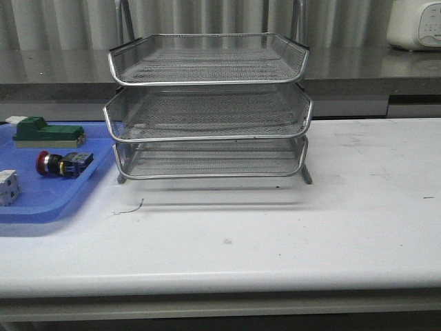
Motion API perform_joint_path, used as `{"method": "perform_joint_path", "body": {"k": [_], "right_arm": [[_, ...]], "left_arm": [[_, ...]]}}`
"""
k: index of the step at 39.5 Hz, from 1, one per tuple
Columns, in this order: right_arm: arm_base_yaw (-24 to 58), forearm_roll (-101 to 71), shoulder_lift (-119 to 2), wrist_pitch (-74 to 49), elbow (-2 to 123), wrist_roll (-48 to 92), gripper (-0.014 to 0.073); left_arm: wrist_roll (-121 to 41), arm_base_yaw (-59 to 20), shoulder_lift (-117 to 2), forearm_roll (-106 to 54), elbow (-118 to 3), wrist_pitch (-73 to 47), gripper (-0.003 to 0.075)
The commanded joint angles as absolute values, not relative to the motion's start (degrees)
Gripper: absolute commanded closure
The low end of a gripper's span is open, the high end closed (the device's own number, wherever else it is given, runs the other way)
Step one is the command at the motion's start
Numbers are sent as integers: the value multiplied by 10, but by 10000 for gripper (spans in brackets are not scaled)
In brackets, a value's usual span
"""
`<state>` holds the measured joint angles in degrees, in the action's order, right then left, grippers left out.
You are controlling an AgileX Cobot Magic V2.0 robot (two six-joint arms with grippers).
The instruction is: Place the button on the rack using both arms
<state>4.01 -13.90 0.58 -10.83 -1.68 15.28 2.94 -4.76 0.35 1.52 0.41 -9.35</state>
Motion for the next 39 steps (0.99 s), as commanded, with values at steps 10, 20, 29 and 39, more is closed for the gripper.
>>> {"method": "perform_joint_path", "body": {"k": [10,20,29,39], "right_arm": [[40,-137,15,-61,-14,155,654],[40,-137,15,-61,-14,155,654],[40,-137,15,-61,-14,155,654],[40,-140,15,-59,-14,155,654]], "left_arm": [[34,-53,14,15,8,-44,739],[34,-53,14,15,8,-44,739],[34,-53,14,15,8,-44,739],[34,-53,14,16,8,-28,739]]}}
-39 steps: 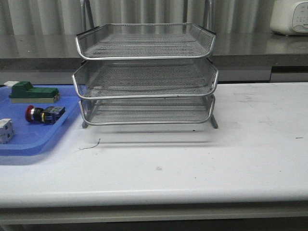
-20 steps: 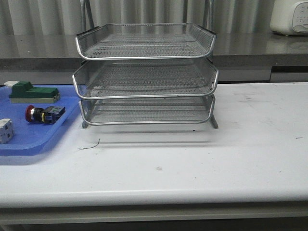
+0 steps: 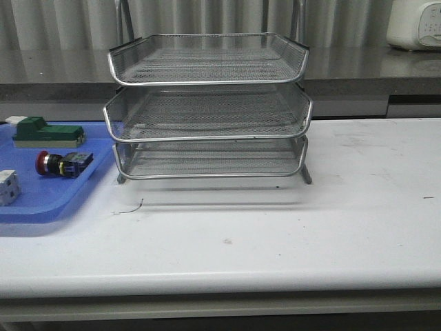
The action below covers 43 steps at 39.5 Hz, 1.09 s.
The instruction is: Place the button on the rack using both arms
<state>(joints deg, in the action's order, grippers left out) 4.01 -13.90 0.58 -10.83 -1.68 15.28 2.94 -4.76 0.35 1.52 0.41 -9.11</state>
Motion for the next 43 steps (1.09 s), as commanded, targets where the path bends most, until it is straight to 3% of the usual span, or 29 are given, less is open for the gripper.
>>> {"method": "perform_joint_path", "body": {"k": [1,12,20,31,38,43], "right_arm": [[40,-145,15,-57,-14,155,654],[40,-173,15,-53,67,155,654],[40,-174,-17,-100,167,155,654],[40,-182,-198,-176,279,154,654],[40,-226,-258,-177,287,154,650],[40,-227,-262,-179,287,154,550]], "left_arm": [[34,-53,14,16,8,-18,739],[33,-53,14,16,-29,152,739],[25,-53,-28,68,-124,95,739],[25,-53,-209,97,-243,-60,739],[25,-53,-253,97,-248,-48,738],[25,-53,-253,97,-248,-48,687]]}}
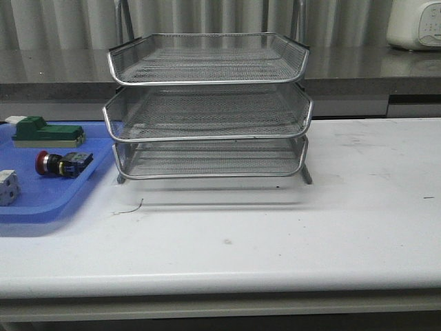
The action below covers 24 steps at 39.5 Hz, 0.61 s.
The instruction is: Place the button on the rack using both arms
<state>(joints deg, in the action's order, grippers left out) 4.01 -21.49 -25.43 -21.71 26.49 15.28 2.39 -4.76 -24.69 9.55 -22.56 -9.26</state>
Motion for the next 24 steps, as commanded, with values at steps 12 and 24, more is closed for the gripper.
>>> {"method": "perform_joint_path", "body": {"k": [12,24], "right_arm": [[40,-219,-262,-181,287,155,-8],[40,-347,-383,-199,316,155,17]], "left_arm": [[25,-53,-253,96,-247,-67,158],[25,-53,-253,96,-247,-61,121]]}}
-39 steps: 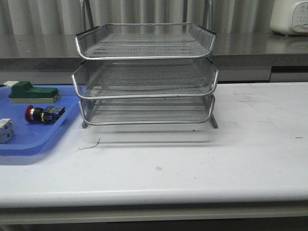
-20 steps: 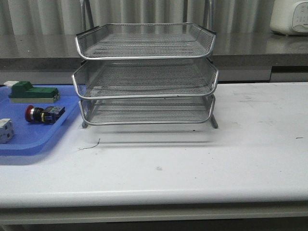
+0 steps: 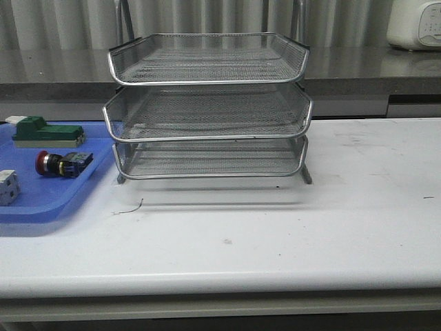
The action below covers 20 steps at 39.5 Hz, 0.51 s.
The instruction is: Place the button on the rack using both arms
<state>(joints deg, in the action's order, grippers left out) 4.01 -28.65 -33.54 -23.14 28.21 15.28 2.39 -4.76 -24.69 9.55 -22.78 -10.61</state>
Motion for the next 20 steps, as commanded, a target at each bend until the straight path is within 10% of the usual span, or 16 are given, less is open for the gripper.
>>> {"method": "perform_joint_path", "body": {"k": [1,20], "right_arm": [[40,-359,-404,-199,321,155,17],[40,-504,-752,-254,492,212,18]], "left_arm": [[25,-53,-253,96,-247,-61,121],[25,-53,-253,96,-247,-61,121]]}}
